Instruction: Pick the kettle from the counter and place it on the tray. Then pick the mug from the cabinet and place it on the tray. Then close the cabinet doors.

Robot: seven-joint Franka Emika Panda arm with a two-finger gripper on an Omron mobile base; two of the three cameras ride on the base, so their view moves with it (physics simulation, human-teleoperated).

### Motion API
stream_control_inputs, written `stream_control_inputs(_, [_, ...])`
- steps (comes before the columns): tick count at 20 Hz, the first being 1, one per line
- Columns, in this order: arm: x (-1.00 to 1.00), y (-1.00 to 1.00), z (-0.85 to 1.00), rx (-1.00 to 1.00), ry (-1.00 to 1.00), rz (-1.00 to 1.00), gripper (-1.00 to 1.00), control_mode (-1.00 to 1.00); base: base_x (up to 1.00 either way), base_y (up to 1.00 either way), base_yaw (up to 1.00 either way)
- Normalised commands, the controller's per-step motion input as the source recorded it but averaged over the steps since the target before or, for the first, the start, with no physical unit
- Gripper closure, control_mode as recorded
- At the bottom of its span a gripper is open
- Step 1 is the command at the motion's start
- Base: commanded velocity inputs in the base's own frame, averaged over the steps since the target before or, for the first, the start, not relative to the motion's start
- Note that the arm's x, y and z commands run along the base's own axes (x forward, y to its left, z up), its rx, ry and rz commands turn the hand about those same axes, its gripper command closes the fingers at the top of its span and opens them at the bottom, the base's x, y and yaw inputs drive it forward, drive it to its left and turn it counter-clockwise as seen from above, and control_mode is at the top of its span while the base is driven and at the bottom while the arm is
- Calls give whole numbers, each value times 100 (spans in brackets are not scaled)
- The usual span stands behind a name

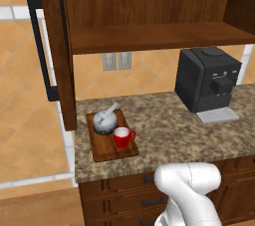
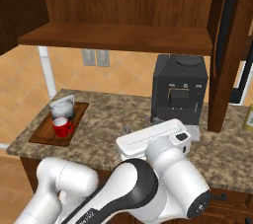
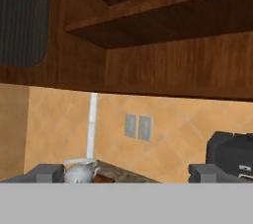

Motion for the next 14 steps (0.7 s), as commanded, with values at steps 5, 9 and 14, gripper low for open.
stream_control_inputs(5, [0,-68,0,2,-3,0,-100,-100,0,0,0])
stream_control_inputs(9, [0,-60,-8,4,-4,0,-100,-100,0,0,0])
stream_control_inputs(14, [0,-56,-8,7,-11,0,-100,-100,0,0,0])
